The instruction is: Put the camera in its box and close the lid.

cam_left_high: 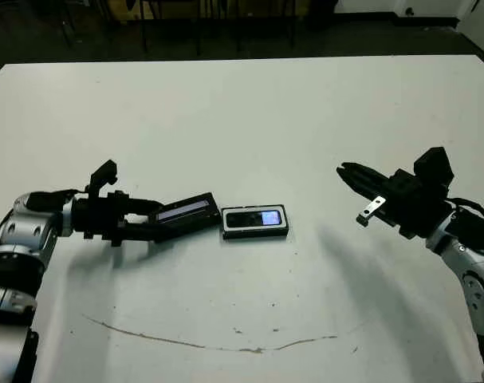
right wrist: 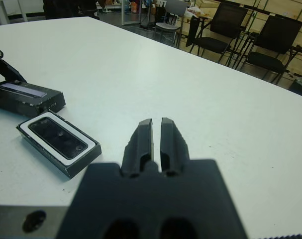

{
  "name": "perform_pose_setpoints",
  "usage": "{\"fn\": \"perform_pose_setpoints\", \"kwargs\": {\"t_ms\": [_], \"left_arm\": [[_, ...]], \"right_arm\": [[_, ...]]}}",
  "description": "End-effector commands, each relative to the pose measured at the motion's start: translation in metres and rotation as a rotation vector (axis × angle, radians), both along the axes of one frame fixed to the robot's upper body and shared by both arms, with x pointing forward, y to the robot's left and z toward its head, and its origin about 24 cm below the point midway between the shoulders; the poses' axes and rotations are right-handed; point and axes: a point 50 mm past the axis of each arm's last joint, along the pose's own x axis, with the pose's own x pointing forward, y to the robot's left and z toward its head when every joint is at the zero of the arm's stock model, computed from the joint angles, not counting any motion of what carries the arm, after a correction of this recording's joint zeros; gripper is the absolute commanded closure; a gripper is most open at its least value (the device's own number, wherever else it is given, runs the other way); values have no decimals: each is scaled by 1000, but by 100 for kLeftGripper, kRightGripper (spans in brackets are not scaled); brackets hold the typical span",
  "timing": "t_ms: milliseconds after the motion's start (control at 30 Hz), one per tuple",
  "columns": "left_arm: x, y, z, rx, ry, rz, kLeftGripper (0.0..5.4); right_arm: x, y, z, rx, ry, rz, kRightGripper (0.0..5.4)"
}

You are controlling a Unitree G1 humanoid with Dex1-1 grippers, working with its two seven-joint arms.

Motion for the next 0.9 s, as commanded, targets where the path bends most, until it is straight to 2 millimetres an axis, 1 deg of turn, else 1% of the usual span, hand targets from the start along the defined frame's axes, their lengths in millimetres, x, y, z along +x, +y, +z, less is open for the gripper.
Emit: {"fn": "perform_pose_setpoints", "kwargs": {"t_ms": [33, 167, 267, 367, 433, 567, 733, 833, 900], "left_arm": [[-8, 9, -1, 36, -21, 70, 271], [-12, 8, 10, 4, -97, 184, 271], [-15, 6, 23, -59, -200, 287, 271], [-15, 3, 33, -147, -261, 396, 271], [-15, -1, 40, -177, -300, 430, 271], [-18, -16, 51, -195, -332, 404, 271], [-20, -35, 58, -216, -299, 256, 271], [-14, -41, 59, -169, -274, 154, 271], [-10, -44, 58, -124, -245, 116, 271]], "right_arm": [[-1, -4, -4, -9, 25, -17, 540], [-2, -4, -6, -14, 22, -15, 540], [-2, -3, -7, -15, 23, -15, 540], [-2, -3, -8, -8, 23, -15, 540], [-2, -2, -8, 1, 21, -17, 540], [-2, -2, -7, 20, 24, -24, 540], [-4, -1, -6, 21, 23, -25, 540], [-5, -1, -6, 27, 23, -23, 540], [-5, -1, -7, 28, 29, -24, 540]]}}
